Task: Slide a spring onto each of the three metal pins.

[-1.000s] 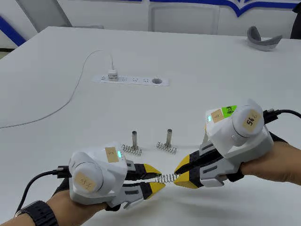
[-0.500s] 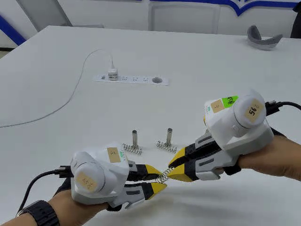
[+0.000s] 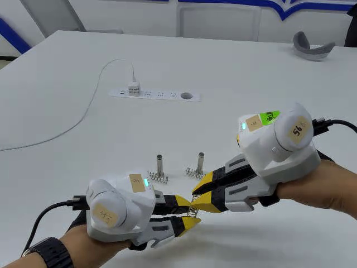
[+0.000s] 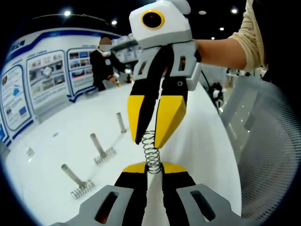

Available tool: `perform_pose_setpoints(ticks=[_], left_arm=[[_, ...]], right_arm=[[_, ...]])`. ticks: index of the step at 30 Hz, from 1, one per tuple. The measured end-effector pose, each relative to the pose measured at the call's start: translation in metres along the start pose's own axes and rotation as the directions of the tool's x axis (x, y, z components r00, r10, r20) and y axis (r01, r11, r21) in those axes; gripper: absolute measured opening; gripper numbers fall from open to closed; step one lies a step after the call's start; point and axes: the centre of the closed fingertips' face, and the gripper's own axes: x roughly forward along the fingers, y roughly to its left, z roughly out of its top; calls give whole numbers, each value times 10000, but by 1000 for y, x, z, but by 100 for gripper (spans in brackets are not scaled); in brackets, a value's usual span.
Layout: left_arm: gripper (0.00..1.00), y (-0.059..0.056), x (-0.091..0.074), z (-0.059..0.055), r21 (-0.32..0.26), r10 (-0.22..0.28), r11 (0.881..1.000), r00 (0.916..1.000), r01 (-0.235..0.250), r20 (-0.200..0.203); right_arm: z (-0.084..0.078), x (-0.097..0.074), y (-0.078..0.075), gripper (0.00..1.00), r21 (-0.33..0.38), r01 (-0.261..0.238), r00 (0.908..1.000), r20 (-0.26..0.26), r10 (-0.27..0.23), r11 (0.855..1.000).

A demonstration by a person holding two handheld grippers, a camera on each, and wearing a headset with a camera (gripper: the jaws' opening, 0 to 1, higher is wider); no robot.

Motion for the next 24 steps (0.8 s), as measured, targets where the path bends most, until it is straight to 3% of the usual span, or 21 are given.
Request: perform_pose_setpoints(ticks=[11, 24], left_arm=[[10, 5, -2, 1, -360, 142, 9993, 9996, -134, 229], [11, 5, -1, 2, -363, 160, 9992, 9995, -151, 268]], right_arm=[[-3, 0, -2, 14, 237, 97, 9999, 68, -99, 9997], [0, 2, -2, 12, 287, 119, 9996, 245, -126, 9995]])
